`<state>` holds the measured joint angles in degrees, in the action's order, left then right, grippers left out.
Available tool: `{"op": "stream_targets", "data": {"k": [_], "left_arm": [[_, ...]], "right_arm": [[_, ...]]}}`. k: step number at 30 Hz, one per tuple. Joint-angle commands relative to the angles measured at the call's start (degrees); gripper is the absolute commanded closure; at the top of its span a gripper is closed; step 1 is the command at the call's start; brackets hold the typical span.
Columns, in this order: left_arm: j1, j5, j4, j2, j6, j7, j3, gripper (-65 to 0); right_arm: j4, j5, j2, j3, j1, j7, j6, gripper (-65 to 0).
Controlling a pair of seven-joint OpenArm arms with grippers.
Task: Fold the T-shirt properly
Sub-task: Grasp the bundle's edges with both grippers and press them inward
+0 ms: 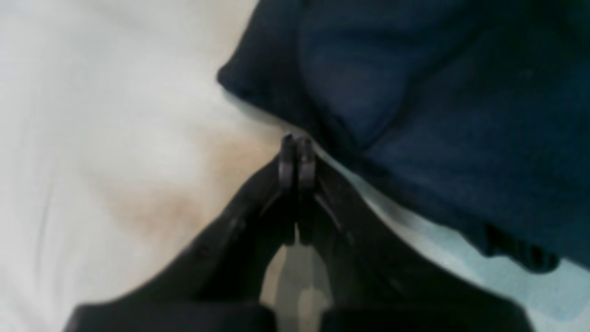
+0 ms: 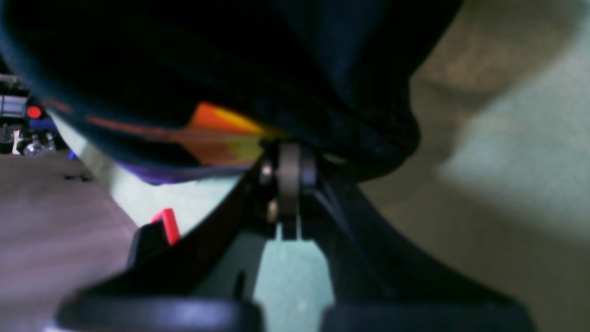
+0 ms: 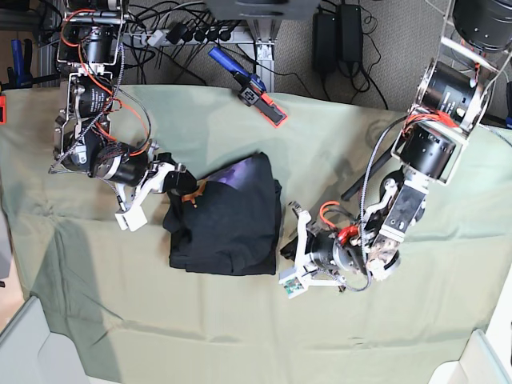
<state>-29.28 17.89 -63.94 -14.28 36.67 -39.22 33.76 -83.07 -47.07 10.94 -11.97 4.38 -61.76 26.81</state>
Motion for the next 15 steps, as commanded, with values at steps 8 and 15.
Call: {"op": "stream_targets", "data": {"k": [8,15], "left_arm": [[1.05,9.73,-12.96,-6.62,-1.29,-4.68,-0.37,0.0],[7.3,13.25,-34.91,-12.87,-1.29,-7.82,-0.35,0.0]], "right_arm": [[-5.03,-6.34,2.82,-1.31,-3.32,-4.7,5.6,0.0],[-12.33,-8.76,4.61,-8.61,-6.29,-4.83,5.6,0.0]]}}
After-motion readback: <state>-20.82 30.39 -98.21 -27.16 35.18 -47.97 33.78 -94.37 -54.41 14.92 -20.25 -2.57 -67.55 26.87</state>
